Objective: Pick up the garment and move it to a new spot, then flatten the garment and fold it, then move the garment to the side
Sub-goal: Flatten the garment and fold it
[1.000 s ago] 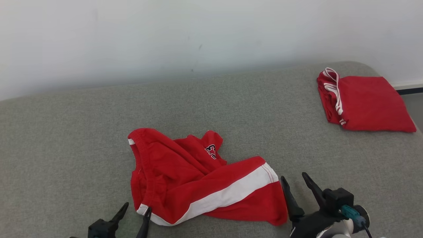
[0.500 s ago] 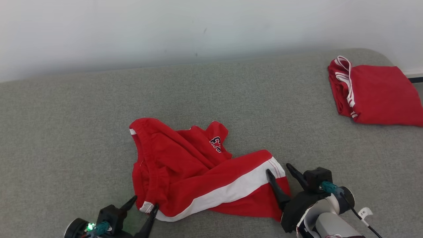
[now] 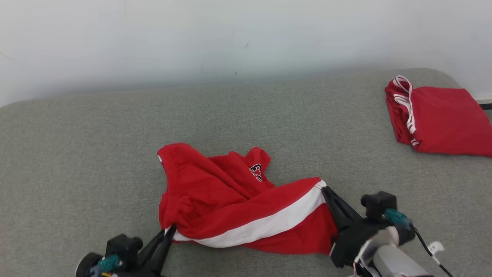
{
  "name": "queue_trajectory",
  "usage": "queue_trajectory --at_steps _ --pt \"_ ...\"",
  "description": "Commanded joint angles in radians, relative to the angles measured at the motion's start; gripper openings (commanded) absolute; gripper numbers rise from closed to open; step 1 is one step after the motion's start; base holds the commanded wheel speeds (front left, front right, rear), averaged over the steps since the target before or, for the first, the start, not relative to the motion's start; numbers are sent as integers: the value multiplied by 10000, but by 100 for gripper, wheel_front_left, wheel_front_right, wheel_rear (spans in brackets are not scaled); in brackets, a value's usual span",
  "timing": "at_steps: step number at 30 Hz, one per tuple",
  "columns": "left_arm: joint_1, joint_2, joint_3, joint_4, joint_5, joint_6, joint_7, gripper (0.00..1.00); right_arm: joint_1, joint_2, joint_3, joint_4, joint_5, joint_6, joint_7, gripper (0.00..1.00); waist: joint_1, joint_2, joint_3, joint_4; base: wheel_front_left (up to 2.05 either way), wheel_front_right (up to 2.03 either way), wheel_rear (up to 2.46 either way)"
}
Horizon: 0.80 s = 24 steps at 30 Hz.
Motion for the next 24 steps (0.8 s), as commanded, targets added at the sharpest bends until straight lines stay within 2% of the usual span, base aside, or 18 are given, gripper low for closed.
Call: queue_trajectory --at_steps 1,9,13,19,24 --pt "417 -4 186 -251 60 48 -27 0 417 -126 -110 -325 24 -26 -37 0 0 0 -106 -6 0 0 0" --pt "1941 -233 1462 -1729 287 166 -30 0 1967 -378 -989 -2428 -94 -26 -41 0 0 0 -277 -159 0 0 0" --pt "1736 -104 1693 -2048 477 120 -31 0 1913 -445 -1140 -3100 61 -24 -41 0 0 0 -256 -232 0 0 0" --pt "-175 357 1762 -2360 206 28 520 0 538 -530 -1250 -3582 207 -24 6 0 0 0 208 -227 0 0 0" --pt "-2855 831 1566 -2553 -595 10 1593 0 -1794 -548 -1263 -3481 207 -24 249 0 0 0 1224 -297 0 0 0"
